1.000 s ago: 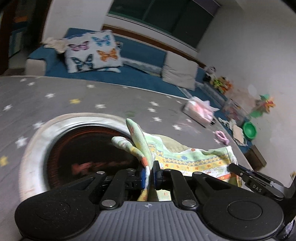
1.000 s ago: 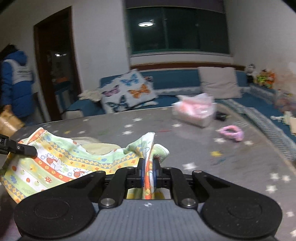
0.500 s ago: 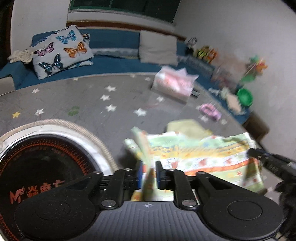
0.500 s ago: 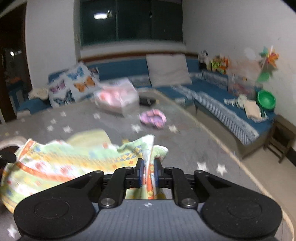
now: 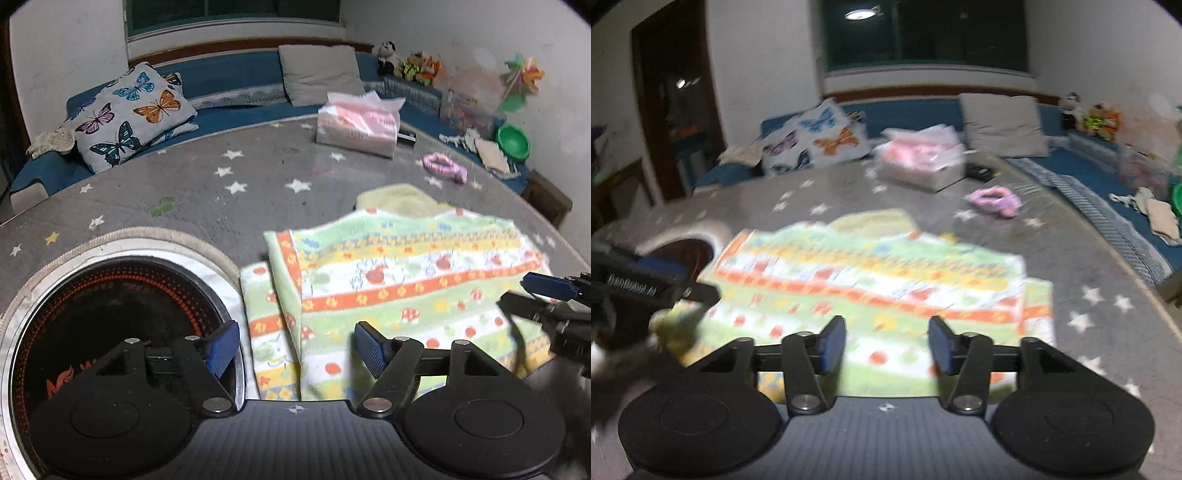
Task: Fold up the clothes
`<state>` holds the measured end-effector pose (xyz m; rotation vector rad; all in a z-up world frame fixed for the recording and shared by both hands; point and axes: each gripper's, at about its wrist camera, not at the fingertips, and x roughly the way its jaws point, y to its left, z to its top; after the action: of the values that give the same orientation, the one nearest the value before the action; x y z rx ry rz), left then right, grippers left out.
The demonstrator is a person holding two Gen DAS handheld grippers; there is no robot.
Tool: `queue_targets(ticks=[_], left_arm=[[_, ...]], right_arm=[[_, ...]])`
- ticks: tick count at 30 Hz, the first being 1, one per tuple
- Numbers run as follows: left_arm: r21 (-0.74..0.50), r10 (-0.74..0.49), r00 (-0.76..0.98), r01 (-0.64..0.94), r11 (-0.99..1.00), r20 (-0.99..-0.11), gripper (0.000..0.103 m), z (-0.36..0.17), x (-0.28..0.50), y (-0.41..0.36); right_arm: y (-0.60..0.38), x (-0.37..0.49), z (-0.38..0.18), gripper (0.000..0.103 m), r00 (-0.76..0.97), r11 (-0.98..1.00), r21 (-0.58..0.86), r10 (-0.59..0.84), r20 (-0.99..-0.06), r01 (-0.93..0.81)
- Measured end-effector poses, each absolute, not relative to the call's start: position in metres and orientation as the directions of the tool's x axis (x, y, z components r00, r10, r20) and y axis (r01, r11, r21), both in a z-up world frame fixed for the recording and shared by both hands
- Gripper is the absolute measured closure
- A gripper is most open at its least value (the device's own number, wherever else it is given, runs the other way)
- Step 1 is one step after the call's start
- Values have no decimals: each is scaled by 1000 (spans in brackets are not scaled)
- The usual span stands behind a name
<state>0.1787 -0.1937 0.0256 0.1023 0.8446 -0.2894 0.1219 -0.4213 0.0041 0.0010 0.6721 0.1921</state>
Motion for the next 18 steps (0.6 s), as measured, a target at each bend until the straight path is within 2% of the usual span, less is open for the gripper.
queue_targets(ticks=[3, 4, 6, 8, 18], left_arm=[[-7, -200, 630, 295, 955, -751, 20, 23, 175, -195], [-1, -196, 631, 296, 955, -751, 19, 22, 173, -195], [8, -191, 634, 298, 955, -750, 12, 22, 170, -195], [12, -191, 639, 299, 954, -745, 9, 23, 165, -194], [-2, -206, 647, 300, 954, -734, 3, 22, 137, -185]], right_arm=[[-410, 118, 2, 35, 772, 982, 11, 155, -617, -189], [-409, 117, 4, 26, 774, 982, 11, 156, -614, -189], [-406, 114, 7, 24, 778, 981, 13, 161, -608, -193], [-404, 110, 8, 12, 780, 981, 14, 162, -604, -192], [-405, 88, 8, 0, 792, 992, 45, 123, -597, -120]])
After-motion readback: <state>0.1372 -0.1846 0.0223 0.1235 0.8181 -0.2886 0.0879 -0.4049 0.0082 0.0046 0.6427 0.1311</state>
